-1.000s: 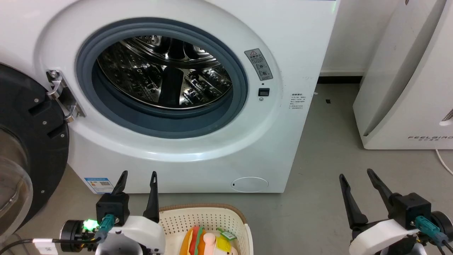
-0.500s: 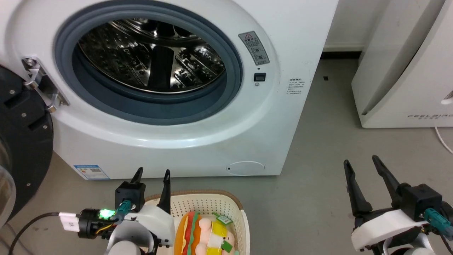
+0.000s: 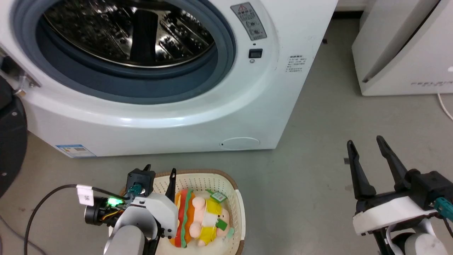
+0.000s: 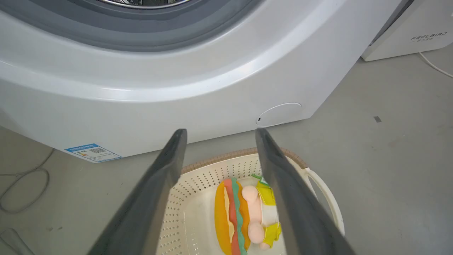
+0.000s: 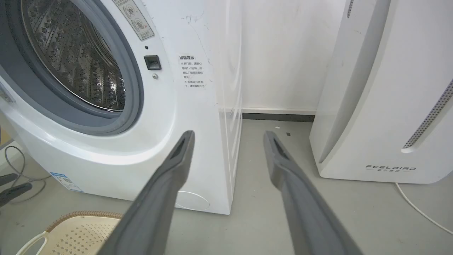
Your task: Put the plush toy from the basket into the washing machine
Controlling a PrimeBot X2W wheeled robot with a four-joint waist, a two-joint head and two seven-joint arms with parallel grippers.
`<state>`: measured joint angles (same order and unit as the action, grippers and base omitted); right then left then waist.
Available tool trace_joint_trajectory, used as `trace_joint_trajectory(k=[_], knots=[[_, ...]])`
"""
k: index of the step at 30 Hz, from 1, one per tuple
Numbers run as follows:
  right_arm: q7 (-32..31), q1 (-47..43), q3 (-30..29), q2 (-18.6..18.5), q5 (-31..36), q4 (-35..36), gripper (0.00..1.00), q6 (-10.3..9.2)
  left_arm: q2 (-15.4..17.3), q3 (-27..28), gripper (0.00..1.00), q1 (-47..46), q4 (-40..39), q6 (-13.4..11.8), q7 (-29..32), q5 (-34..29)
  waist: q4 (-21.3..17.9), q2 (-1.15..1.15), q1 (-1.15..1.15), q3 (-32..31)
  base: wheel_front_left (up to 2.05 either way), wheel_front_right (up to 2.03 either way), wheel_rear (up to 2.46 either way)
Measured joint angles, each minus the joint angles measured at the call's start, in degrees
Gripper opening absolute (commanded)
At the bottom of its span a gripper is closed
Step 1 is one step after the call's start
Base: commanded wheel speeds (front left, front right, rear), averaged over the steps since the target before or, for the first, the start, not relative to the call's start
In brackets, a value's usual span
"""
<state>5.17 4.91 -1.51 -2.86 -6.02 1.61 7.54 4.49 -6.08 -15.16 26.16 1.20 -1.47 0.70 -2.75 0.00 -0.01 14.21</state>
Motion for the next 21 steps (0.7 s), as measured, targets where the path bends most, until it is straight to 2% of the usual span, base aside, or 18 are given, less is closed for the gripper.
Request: trace_joint_trajectory(k=[21], knots=[[2.3,5.6,-0.4,0.0,-3.9,2.4,1.0,0.0,3.5,-4.2,1.0,-10.0,12.4,2.0,8.6,1.1,-2.8,0.0,-0.01,14.4,0.0,0.0,0.0]])
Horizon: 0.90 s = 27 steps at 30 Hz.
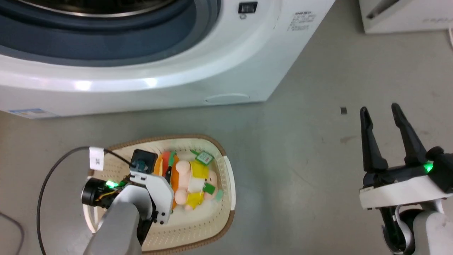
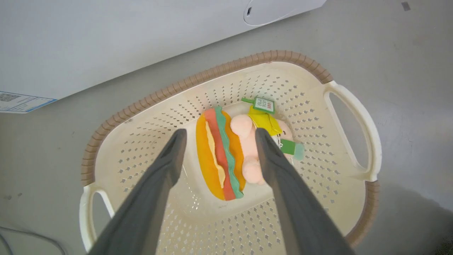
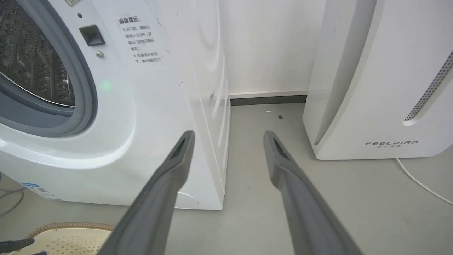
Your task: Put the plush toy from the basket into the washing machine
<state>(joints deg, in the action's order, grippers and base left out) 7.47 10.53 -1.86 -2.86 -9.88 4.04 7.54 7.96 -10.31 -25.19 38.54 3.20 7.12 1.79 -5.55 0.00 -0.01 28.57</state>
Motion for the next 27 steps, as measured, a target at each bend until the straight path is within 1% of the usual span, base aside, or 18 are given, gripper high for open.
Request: trace_joint_trajectory(k=[1,2,4,8,14,27], knots=[[0.2,0.3,0.0,0.0,-0.3,0.1,1.0,0.0,0.1,-0.1,1.0,-0.6,0.6,0.0,0.4,0.0,-0.1,0.0,0.0,0.7,0.0,0.0,0.0],[0.5,0.9,-0.1,0.0,-1.0,0.5,1.0,0.0,0.3,-0.7,1.0,-2.2,2.3,0.1,0.9,0.4,-0.5,0.0,0.0,3.0,0.0,0.0,0.0],[0.8,1.3,-0.2,0.0,-1.3,0.6,1.0,0.0,0.5,-1.3,1.0,-3.2,3.5,0.5,1.4,0.4,-0.7,0.0,0.0,4.4,0.0,0.0,0.0],[1.3,2.0,-0.5,0.0,-1.9,1.2,1.0,0.0,0.9,-2.3,1.0,-5.2,5.8,0.6,2.0,0.5,-1.1,0.0,0.0,7.1,0.0,0.0,0.0],[1.8,3.6,-0.6,0.0,-2.8,2.1,1.0,0.0,1.7,-3.3,1.0,-8.3,9.3,0.6,2.2,1.3,-1.5,0.0,0.0,10.9,0.0,0.0,0.0],[3.5,6.2,-0.8,0.0,-4.5,3.0,1.0,0.0,1.9,-5.3,1.0,-14.6,16.9,0.5,1.8,3.2,-2.0,0.0,0.0,17.8,0.0,0.0,0.0]])
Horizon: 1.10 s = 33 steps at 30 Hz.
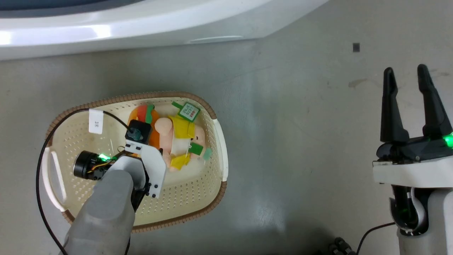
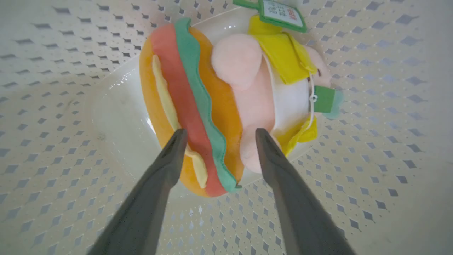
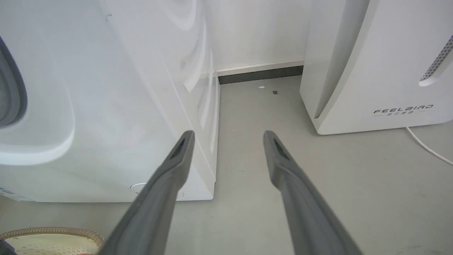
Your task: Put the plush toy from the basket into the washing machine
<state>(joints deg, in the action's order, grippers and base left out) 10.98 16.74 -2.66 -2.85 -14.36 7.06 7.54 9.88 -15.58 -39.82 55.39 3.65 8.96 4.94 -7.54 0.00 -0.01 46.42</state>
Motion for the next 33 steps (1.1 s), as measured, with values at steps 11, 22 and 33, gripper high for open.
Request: trace_joint_trajectory(k=[11,22,33], knots=[[1.3,2.4,-0.5,0.0,-1.5,0.5,1.0,0.0,0.2,-2.5,1.0,-5.5,6.2,-0.2,-0.9,1.1,-0.6,0.0,0.0,4.3,0.0,0.0,0.0],[2.6,3.9,-1.2,0.0,-2.8,0.5,1.0,-0.01,0.7,-5.8,0.0,-9.1,12.5,0.1,-3.1,1.9,-1.1,0.0,0.0,5.9,0.0,0.0,0.0],[3.8,4.3,-1.9,0.0,-3.4,-2.1,1.0,-0.01,-0.6,-8.2,0.0,-9.7,18.3,1.6,-5.6,4.3,-0.7,0.0,0.01,1.8,0.0,0.0,0.0]])
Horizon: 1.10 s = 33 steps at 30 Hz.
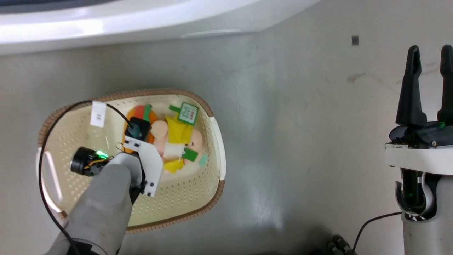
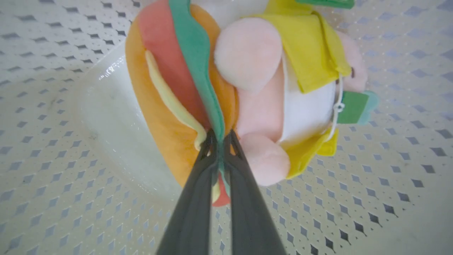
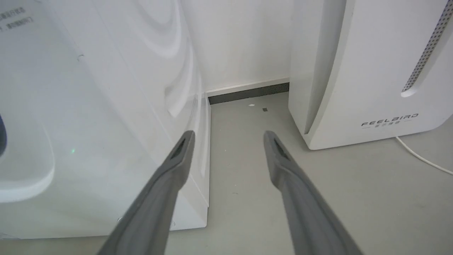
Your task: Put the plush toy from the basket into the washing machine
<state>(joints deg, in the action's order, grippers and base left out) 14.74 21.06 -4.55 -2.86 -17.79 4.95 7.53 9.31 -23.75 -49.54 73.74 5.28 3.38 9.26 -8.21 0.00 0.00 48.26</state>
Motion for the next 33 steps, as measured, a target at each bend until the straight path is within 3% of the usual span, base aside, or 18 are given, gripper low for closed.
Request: trace_joint_trajectory(k=[17,25,33], knots=[[0.0,-7.4,-0.4,0.0,2.7,-3.8,1.0,0.0,-4.5,-4.6,0.0,9.6,0.3,2.0,-10.2,1.2,3.8,0.0,0.01,-16.7,0.0,0.0,0.0],[0.0,-11.8,-0.6,0.0,3.5,-5.0,1.0,0.0,-5.4,-6.0,0.0,12.9,0.0,2.0,-16.0,2.9,6.9,0.0,0.01,-24.4,0.0,0.0,0.0],[0.0,-15.1,-0.8,0.0,3.7,-5.7,1.0,0.0,-5.8,-5.9,0.0,16.2,-3.3,1.9,-17.7,4.7,9.6,0.0,0.01,-31.0,0.0,0.0,0.0]])
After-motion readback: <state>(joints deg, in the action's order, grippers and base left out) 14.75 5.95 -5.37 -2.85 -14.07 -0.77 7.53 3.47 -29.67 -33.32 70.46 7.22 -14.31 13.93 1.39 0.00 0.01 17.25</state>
